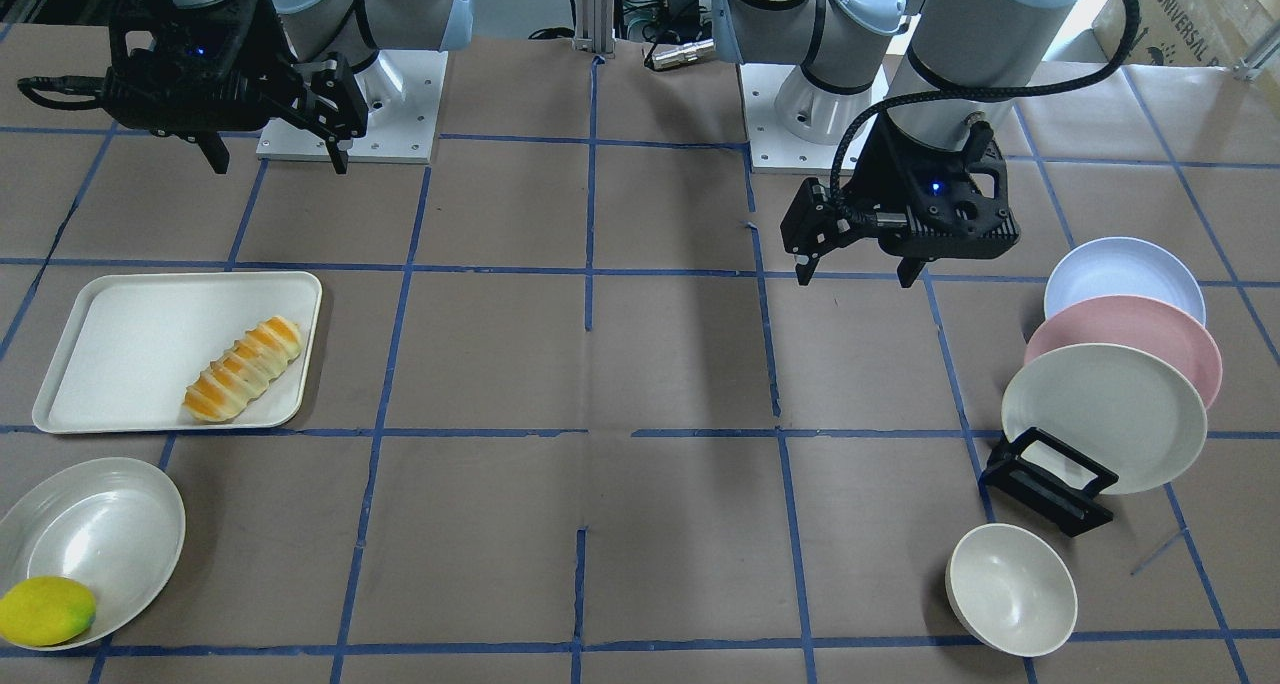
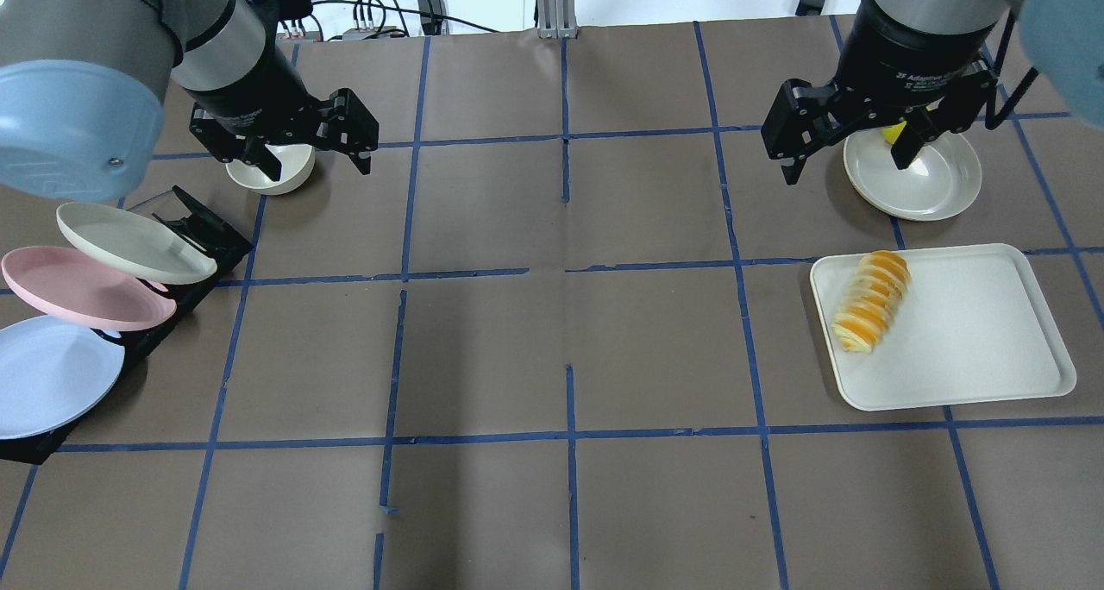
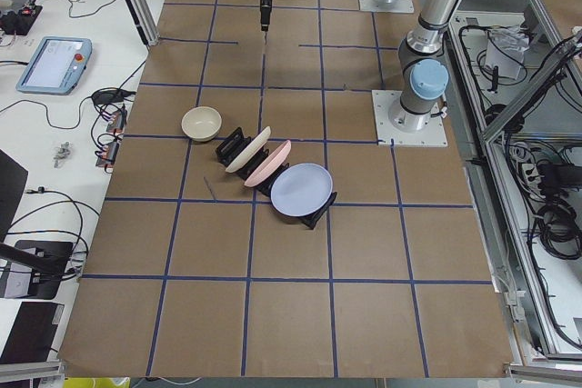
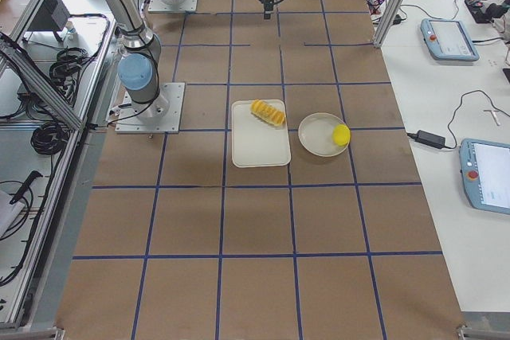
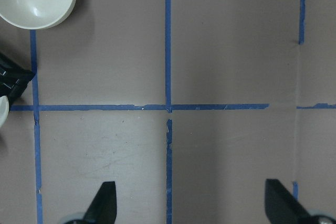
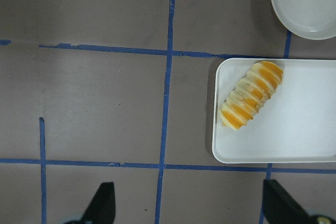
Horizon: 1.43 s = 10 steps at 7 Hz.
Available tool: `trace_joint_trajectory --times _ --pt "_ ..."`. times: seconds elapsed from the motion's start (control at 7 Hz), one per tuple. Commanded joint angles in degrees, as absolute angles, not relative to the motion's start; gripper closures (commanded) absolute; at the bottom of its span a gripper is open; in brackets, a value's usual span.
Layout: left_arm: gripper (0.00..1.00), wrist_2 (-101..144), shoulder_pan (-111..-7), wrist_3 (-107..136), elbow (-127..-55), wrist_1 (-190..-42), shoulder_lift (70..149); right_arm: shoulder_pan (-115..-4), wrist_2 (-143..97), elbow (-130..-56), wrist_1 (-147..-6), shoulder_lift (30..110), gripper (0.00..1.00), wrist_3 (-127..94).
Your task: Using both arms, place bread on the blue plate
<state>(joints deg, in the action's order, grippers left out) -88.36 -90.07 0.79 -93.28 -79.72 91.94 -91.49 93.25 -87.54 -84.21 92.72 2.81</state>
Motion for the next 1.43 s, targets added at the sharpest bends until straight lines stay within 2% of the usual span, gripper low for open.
trace_joint_trajectory --times 0.0,0.29,0.43,0.71,1.0,1.14,1.29 --pt "0.00 -88.5 -90.0 0.8 -93.4 -79.6 92.0 -91.5 93.3 -87.5 -84.3 92.7 0.00 2.8" --pt "0.00 -88.7 -89.9 0.1 -93.5 -79.8 91.8 -91.5 93.3 -87.5 -84.3 92.7 0.00 2.8" --pt "0.00 -88.6 -86.6 -6.8 -93.3 -79.7 90.6 -91.5 93.2 -87.6 -84.1 92.7 0.00 2.5" --pt "0.00 -88.1 -66.7 -26.4 -93.9 -86.9 85.4 -90.4 93.4 -88.4 -84.2 92.5 0.00 3.7" --pt "0.00 -88.3 -44.0 -49.7 -93.9 -95.0 84.6 -83.5 93.3 -93.4 -89.3 92.6 0.00 6.6" --pt "0.00 -88.2 -34.7 -60.0 -94.1 -94.3 86.4 -79.4 93.3 -98.1 -95.8 92.5 0.00 7.2" --pt "0.00 -88.2 -28.6 -63.7 -94.0 -91.4 91.0 -77.5 93.4 -106.0 -107.0 90.5 0.00 8.1"
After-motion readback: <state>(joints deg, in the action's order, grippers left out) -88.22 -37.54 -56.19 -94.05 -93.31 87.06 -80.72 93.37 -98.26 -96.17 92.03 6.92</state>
